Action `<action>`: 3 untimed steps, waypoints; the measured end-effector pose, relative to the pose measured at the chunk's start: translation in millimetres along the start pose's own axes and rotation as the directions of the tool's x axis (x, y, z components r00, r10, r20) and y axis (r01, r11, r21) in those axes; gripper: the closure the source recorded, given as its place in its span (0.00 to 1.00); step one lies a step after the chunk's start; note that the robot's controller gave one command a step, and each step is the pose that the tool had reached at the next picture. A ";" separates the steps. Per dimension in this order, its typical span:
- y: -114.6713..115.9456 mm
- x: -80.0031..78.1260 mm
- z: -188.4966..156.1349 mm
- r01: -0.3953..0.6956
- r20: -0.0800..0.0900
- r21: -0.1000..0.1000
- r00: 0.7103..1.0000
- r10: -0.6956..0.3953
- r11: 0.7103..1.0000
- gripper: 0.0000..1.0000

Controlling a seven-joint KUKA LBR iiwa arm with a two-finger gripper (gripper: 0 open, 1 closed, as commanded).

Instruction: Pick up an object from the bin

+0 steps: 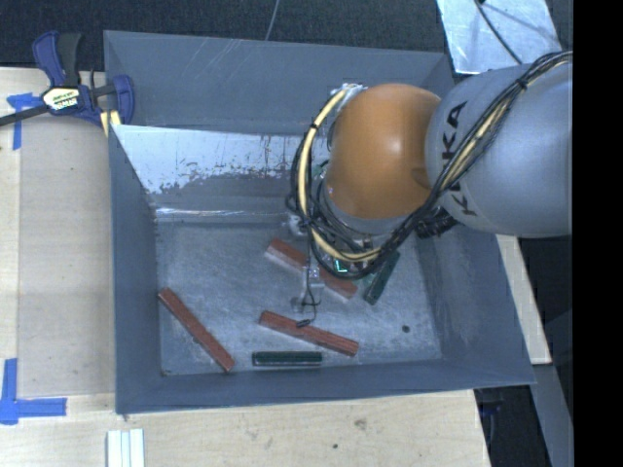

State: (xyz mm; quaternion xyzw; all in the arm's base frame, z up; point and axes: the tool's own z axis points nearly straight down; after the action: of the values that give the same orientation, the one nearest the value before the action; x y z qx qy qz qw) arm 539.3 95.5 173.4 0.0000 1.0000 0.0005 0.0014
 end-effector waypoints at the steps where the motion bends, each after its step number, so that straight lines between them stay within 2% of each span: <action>1: -0.2 -0.1 0.0 -0.001 0.000 0.000 1.000 0.001 1.000 0.00; 2: -9.0 18.8 70.5 -0.091 0.003 0.000 0.996 0.091 0.996 0.00; 3: -12.2 37.9 99.8 -0.372 -0.003 0.003 0.928 0.372 0.928 0.00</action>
Offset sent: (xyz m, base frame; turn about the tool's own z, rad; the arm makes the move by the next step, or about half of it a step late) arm -0.0286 -0.0123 -0.1034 0.1313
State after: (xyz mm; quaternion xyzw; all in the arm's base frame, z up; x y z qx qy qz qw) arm 501.8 83.4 73.5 0.1892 0.9819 -0.0004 -0.0006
